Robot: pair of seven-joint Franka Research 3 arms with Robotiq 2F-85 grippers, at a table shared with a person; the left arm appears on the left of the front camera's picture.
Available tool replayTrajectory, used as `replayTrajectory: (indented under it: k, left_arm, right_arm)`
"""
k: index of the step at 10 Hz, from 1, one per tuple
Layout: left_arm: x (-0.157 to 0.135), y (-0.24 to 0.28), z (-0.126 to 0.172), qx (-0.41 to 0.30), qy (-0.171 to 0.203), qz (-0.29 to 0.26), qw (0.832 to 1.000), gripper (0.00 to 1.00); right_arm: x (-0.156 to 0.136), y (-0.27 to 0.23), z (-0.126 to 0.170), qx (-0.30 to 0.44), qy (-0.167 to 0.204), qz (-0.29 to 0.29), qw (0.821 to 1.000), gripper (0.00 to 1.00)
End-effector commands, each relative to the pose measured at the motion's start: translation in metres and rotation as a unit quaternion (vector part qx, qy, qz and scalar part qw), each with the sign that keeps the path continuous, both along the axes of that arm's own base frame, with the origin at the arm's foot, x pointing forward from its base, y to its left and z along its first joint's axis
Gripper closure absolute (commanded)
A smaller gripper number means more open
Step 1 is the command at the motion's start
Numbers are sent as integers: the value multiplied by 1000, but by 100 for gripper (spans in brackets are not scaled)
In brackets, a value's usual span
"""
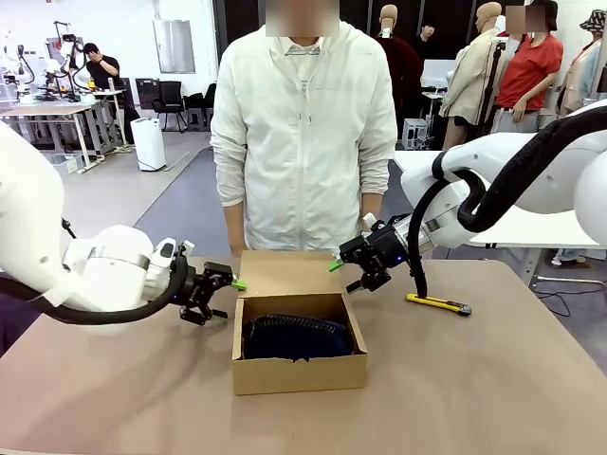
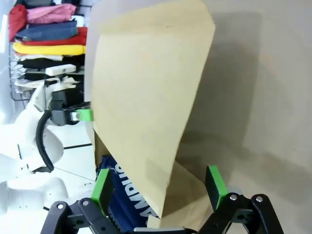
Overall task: Pack the items into the box.
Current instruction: Close the Mailer Box.
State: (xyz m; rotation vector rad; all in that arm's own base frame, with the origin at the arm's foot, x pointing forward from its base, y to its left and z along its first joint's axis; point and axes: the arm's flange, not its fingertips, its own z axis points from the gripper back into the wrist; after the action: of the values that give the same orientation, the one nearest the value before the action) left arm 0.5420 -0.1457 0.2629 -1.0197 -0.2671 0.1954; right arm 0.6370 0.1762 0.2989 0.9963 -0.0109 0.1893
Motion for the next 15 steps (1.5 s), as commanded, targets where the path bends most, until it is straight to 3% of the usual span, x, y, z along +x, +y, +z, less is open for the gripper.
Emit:
replayTrajectory:
  k: [1, 2, 5, 13, 14, 15]
  left_arm:
    - [15, -15, -3, -64, -69, 16, 995, 0]
    - [18, -19, -3, -87, -109, 20, 990, 0]
    - [22, -18, 2, -108, -157, 23, 981, 0]
    - [24, -20, -6, -145, -153, -13, 977, 0]
    - [25, -20, -6, -151, -153, -14, 976, 5]
    - [24, -18, -5, -152, -158, -10, 976, 25]
  right_arm:
    - [15, 6, 0, 26, 34, 9, 999, 0]
    - [17, 8, -5, 36, 49, 15, 998, 0]
    - [16, 11, -15, 49, 74, 28, 996, 0]
    - [16, 8, -14, 120, 37, 30, 992, 0]
    - [16, 7, -14, 117, 34, 24, 992, 0]
    - [15, 5, -14, 127, 28, 12, 991, 19]
